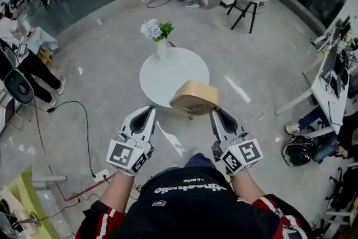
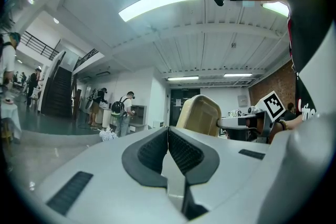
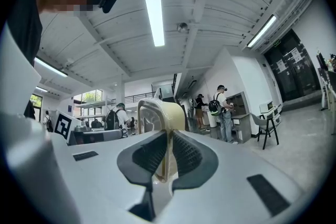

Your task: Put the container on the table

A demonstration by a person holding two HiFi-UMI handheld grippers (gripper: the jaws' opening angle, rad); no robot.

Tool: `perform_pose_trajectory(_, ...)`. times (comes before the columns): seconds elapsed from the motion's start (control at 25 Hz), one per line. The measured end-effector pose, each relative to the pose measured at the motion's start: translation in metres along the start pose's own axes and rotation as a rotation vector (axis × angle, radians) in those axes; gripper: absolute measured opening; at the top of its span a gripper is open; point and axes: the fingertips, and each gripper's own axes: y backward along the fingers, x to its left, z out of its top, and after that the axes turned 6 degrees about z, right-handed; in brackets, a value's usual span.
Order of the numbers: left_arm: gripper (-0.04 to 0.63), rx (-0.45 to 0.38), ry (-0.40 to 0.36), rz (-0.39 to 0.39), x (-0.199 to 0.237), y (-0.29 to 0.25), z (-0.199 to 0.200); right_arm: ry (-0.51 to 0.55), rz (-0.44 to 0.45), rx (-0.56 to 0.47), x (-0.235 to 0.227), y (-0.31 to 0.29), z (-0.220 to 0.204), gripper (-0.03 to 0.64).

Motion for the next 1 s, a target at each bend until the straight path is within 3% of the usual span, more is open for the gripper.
perform_pose_trajectory(0.52, 0.025, 0.018, 0.010, 0.011, 0.020, -0.028, -0.006, -0.009, 0.021, 0.011, -0.022, -0.036, -0.001, 0.054)
perform_pose_trajectory(1.0, 0.024, 0.020, 0.016, 0.062, 0.063, -0.111, -0.007, -0.026, 0.071, 0.025, -0.091, -0.109, 0.010, 0.054)
